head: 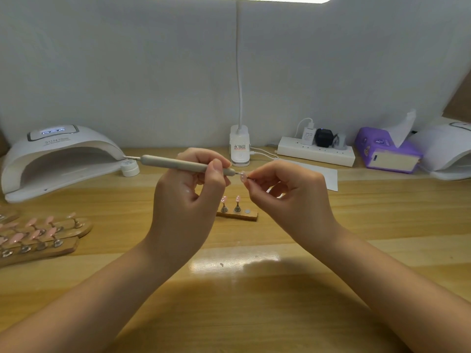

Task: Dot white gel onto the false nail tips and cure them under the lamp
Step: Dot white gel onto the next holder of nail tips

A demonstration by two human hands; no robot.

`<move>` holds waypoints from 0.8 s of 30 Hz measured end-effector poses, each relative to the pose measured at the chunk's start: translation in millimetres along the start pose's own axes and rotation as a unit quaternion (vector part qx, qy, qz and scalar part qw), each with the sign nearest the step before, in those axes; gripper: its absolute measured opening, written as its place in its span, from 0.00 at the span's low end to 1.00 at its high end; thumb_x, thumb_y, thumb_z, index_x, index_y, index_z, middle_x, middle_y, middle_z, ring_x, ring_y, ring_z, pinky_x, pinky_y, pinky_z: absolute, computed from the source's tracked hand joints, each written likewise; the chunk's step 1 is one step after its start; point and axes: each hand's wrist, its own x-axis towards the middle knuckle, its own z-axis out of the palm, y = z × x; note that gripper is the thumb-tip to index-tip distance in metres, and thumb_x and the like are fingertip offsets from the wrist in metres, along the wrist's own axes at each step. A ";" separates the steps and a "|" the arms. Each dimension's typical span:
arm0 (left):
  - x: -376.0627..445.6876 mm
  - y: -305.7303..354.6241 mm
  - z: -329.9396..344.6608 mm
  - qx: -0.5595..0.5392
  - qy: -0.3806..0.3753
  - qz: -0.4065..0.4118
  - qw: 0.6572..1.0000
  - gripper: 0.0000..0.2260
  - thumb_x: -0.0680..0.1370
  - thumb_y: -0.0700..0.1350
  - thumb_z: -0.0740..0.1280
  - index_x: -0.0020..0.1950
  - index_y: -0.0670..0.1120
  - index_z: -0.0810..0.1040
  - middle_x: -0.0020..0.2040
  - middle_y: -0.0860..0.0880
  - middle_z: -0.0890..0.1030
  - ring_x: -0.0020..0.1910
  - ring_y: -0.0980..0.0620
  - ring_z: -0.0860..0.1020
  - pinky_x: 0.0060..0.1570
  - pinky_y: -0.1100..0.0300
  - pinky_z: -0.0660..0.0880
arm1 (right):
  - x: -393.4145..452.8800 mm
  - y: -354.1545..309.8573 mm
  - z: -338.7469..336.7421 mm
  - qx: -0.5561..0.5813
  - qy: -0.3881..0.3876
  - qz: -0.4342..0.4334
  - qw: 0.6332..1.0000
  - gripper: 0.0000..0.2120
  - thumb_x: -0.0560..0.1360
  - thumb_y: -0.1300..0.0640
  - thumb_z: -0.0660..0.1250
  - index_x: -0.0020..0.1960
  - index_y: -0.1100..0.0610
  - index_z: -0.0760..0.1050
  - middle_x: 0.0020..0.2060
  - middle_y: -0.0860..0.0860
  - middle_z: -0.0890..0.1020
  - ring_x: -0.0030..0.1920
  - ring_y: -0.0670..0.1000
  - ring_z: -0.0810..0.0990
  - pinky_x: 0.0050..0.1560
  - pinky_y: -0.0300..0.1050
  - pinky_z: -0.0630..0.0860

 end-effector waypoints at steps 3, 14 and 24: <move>0.1 -0.7 0.0 0.000 0.000 0.002 1.000 0.06 0.78 0.43 0.61 0.45 0.48 0.78 0.40 0.51 0.81 0.38 0.55 0.80 0.37 0.65 0.77 | 0.0 0.1 0.2 0.001 0.001 -0.003 1.000 0.03 0.73 0.59 0.73 0.46 0.58 0.83 0.37 0.48 0.83 0.37 0.46 0.81 0.36 0.42 0.79; -0.5 -1.6 -0.5 -0.005 0.002 0.004 1.000 0.06 0.78 0.44 0.61 0.45 0.48 0.77 0.40 0.52 0.81 0.38 0.55 0.81 0.36 0.64 0.78 | -0.3 0.7 -0.4 -0.001 0.003 -0.007 1.000 0.03 0.73 0.60 0.73 0.46 0.59 0.83 0.36 0.48 0.83 0.37 0.46 0.81 0.36 0.42 0.79; -0.9 -1.3 0.2 -0.015 0.002 0.004 1.000 0.06 0.78 0.47 0.62 0.45 0.50 0.77 0.40 0.52 0.81 0.39 0.54 0.81 0.37 0.61 0.79 | -0.4 0.6 0.5 0.004 0.003 -0.004 1.000 0.03 0.72 0.60 0.73 0.46 0.59 0.83 0.36 0.48 0.83 0.37 0.47 0.81 0.36 0.44 0.79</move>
